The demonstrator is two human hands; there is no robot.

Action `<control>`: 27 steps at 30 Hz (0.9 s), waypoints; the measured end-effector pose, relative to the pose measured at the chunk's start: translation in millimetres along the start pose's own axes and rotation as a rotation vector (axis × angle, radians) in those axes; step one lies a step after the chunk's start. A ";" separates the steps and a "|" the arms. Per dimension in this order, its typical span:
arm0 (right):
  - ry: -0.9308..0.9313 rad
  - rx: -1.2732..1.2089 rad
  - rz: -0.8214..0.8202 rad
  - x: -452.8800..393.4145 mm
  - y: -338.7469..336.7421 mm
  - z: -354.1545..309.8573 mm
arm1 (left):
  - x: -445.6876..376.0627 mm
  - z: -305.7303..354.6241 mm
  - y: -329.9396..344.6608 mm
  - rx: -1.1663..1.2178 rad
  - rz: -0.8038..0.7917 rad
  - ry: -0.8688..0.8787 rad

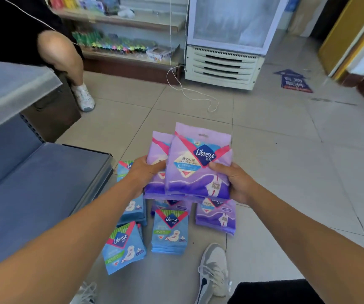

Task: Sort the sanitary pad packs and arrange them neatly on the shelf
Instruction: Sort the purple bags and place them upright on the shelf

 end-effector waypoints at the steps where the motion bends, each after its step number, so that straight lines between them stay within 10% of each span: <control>1: -0.015 0.001 -0.028 1.3 20.0 -4.1 | 8.7 5.5 -6.2 -0.001 0.017 0.015; 13: -0.233 0.013 -0.445 3.6 281.6 -68.9 | 178.6 104.7 -168.3 0.266 -0.013 0.242; 27: -0.335 0.167 -1.094 135.9 651.5 -47.4 | 439.2 73.4 -450.4 0.324 0.660 0.538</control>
Point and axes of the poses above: each hand's wrist, its own x-axis away from the middle knuckle, its own y-axis out of the palm, z = x × y, the point moved 8 cm from there along -x, towards the middle knuckle, and after that the axes turned 11 degrees about -y, right-handed, at the moved point
